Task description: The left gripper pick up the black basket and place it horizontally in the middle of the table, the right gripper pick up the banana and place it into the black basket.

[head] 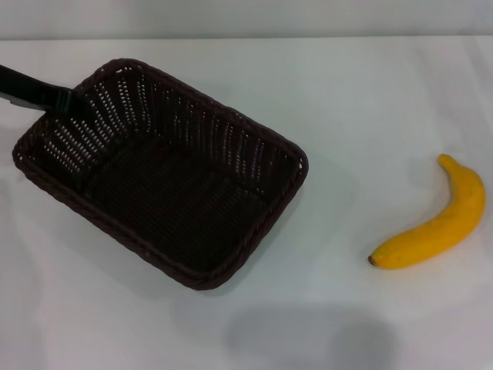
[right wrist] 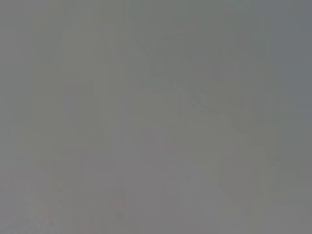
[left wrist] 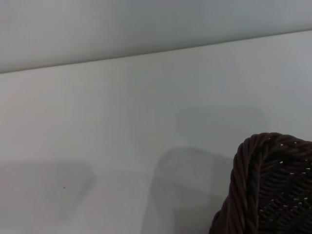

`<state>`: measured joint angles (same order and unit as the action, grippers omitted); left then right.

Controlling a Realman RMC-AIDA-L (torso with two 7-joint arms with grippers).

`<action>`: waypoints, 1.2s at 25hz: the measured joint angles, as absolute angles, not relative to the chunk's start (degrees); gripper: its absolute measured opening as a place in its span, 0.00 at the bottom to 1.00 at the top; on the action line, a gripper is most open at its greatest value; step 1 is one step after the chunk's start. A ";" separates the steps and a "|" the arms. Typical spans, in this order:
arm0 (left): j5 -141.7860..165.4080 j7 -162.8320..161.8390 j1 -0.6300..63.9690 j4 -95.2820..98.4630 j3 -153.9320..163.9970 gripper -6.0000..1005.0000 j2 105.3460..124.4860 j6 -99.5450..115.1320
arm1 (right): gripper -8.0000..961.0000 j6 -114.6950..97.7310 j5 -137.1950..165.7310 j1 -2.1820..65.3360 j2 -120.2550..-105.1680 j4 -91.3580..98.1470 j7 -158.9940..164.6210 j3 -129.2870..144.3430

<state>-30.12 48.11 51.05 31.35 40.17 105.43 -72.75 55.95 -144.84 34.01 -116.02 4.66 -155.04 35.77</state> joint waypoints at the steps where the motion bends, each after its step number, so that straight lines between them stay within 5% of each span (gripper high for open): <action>1: -30.52 48.27 50.88 31.35 40.17 0.30 105.34 -72.85 | 0.91 55.94 -144.85 34.02 -116.02 4.65 -155.04 35.77; 5: -34.73 49.95 49.57 31.38 40.10 0.21 104.60 -73.34 | 0.91 55.90 -144.86 34.15 -116.02 4.65 -155.04 35.77; 15: -51.57 52.16 42.95 30.29 40.08 0.21 101.99 -78.09 | 0.91 55.89 -144.94 34.18 -115.96 4.72 -155.04 35.56; 30: -73.95 55.67 30.39 26.90 35.14 0.20 103.18 -80.73 | 0.91 55.70 -144.93 33.97 -115.72 5.16 -155.00 35.60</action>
<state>-73.95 55.67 30.39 26.90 35.14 103.18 -80.73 55.70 -144.93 33.97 -115.72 5.16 -155.00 35.60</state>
